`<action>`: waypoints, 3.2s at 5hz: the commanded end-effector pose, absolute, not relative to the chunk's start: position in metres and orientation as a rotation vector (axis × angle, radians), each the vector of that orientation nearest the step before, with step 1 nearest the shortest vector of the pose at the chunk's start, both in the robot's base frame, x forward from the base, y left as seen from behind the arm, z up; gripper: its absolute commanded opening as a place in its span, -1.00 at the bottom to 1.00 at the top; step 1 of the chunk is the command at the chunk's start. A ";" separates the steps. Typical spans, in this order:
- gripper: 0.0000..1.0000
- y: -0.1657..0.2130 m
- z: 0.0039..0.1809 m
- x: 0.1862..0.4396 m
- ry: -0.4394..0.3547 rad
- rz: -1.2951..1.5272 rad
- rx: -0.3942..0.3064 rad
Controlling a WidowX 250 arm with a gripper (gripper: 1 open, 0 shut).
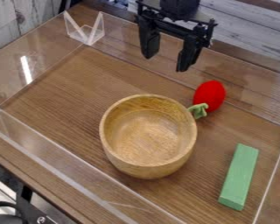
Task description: Move the red object to the left side of the table
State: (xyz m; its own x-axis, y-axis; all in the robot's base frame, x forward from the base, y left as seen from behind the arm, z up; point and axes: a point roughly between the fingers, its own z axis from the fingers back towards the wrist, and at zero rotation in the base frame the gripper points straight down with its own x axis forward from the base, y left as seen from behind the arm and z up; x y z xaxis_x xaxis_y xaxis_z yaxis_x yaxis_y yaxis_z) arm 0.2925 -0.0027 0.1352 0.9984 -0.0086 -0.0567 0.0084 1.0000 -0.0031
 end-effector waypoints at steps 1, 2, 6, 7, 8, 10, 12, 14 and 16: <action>1.00 -0.006 0.127 0.293 0.070 -0.020 -0.007; 1.00 -0.014 0.106 0.305 0.047 -0.065 -0.008; 1.00 -0.049 0.072 0.342 -0.070 -0.261 0.010; 1.00 -0.060 0.072 0.359 -0.102 -0.279 0.013; 1.00 -0.072 0.072 0.370 -0.119 -0.306 0.014; 1.00 -0.060 0.084 0.374 -0.125 -0.346 0.016; 1.00 -0.034 0.072 0.371 -0.108 -0.264 0.017; 1.00 -0.042 0.073 0.367 -0.115 -0.243 0.010; 1.00 -0.062 0.081 0.366 -0.127 -0.252 0.020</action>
State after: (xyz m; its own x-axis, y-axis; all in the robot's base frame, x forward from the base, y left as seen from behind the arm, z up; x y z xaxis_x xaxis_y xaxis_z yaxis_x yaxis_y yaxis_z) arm 0.3546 -0.0590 0.0484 0.9677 -0.2511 0.0244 0.2505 0.9678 0.0246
